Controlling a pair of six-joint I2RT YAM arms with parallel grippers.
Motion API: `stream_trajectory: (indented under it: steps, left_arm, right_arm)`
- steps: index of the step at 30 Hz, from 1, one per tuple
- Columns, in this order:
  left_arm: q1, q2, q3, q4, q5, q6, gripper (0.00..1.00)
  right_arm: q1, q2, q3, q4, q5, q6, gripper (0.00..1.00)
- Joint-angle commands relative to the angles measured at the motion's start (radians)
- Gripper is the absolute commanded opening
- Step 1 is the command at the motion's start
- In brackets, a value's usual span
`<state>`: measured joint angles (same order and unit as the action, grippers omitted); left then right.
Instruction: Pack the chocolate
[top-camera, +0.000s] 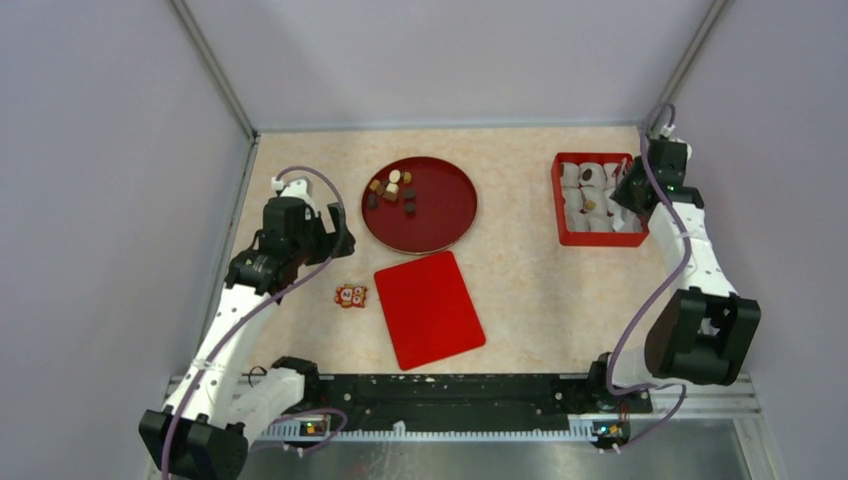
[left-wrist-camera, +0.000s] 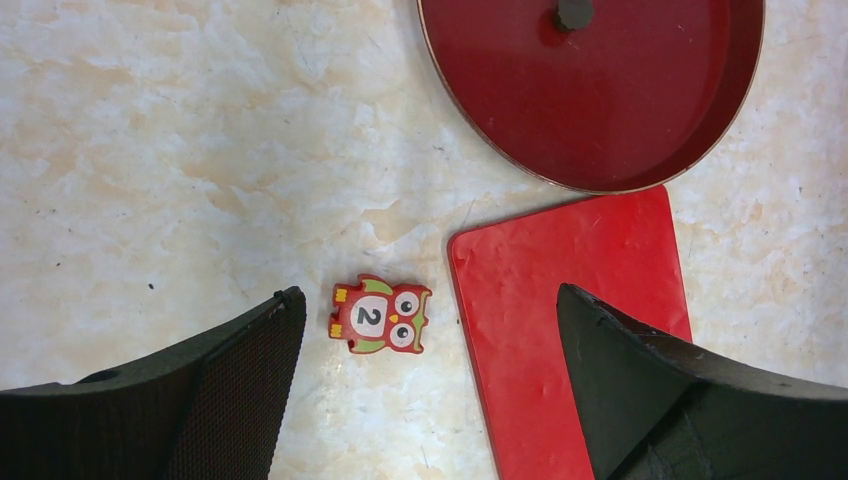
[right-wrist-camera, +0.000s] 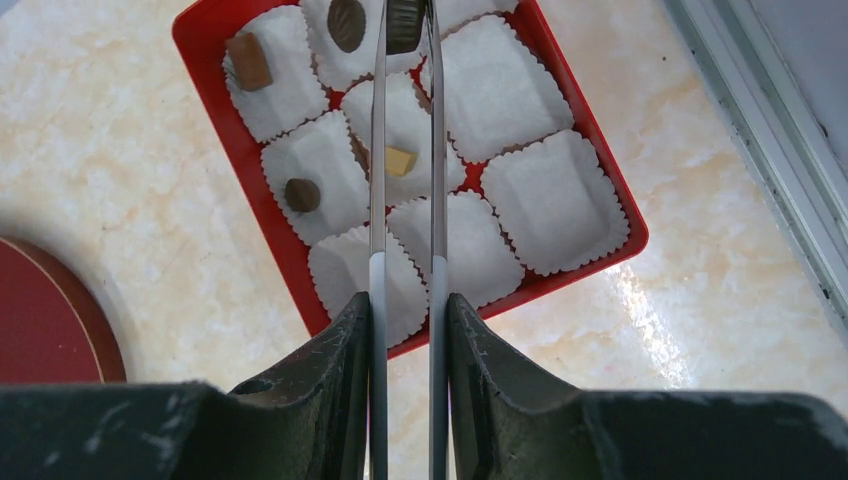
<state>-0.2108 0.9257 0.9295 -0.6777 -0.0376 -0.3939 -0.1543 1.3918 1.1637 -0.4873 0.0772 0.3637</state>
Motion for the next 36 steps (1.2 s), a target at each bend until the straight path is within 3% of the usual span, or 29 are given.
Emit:
stream_trajectory:
  steps: [1, 19, 26, 30, 36]
  left_arm:
    - [0.005, 0.011, 0.019, 0.049, 0.018, 0.004, 0.99]
    - [0.005, 0.007, 0.034, 0.031, 0.002, 0.004, 0.99]
    - [0.005, 0.007, 0.043, 0.023, 0.004, -0.002, 0.99]
    - [0.005, 0.005, 0.046, 0.023, 0.008, -0.008, 0.99]
    - [0.005, 0.008, 0.049, 0.023, 0.017, -0.010, 0.99]
  right_arm:
    - [-0.013, 0.027, 0.043, 0.076, -0.027, 0.021, 0.00]
    - [-0.037, 0.233, 0.151, 0.147, 0.074, 0.032, 0.03]
    - [-0.039, 0.321, 0.224, 0.127, 0.071, 0.019, 0.12]
    - [-0.039, 0.310, 0.210, 0.141, 0.062, 0.023, 0.25]
    - [-0.039, 0.293, 0.199, 0.144, 0.059, 0.021, 0.27]
